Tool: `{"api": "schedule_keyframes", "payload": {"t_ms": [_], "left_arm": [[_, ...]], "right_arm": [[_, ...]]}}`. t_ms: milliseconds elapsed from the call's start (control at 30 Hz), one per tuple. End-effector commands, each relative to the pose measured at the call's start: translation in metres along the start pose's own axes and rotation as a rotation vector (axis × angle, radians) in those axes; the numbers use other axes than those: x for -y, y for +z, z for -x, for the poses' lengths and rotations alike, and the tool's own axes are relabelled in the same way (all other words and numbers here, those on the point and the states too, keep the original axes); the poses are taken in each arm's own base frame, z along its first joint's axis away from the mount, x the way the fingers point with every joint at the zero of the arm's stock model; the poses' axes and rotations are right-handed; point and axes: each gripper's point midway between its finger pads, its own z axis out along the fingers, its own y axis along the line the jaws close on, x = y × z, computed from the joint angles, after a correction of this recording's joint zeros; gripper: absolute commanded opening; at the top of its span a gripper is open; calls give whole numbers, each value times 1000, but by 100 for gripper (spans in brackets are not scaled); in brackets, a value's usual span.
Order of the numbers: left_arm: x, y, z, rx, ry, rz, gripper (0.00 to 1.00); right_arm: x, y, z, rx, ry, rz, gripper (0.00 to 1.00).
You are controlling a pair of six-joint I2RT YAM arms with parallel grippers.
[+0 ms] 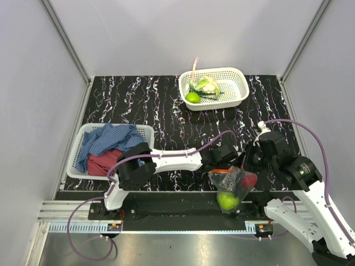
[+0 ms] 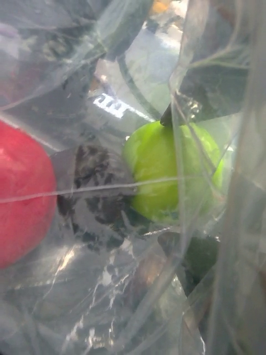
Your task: Open the zip-top bag and remove the fake food
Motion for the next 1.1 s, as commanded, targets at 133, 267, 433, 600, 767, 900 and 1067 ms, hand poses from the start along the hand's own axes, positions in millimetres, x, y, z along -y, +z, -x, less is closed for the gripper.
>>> {"api": "schedule_keyframes", "payload": {"t_ms": [133,267,433,600,767,900,1067], "left_arm": [[-59,-60,34,166,-120,241,80],[-88,-114,57,254,-145,325,80],[-108,-147,66,257,-133,384,80],[-121,-132,53,177,-145,384,79],[-139,-102,32,83,-154,436,75],[-136,-100,44,114,-120,461,75],[-132,-101,46,133,-110,446,74]], "right_arm": [[-59,2,47,92,-53,180,0],[-81,16,74,97,-97,194,0],[-105,24,102,130,-149,228,0],[-85,53,82,69,-162,192,0],[-67,67,63,48,-124,195,0],[-64,64,60,41,-109,200,0],[-62,60,63,40,-102,197,0]]}}
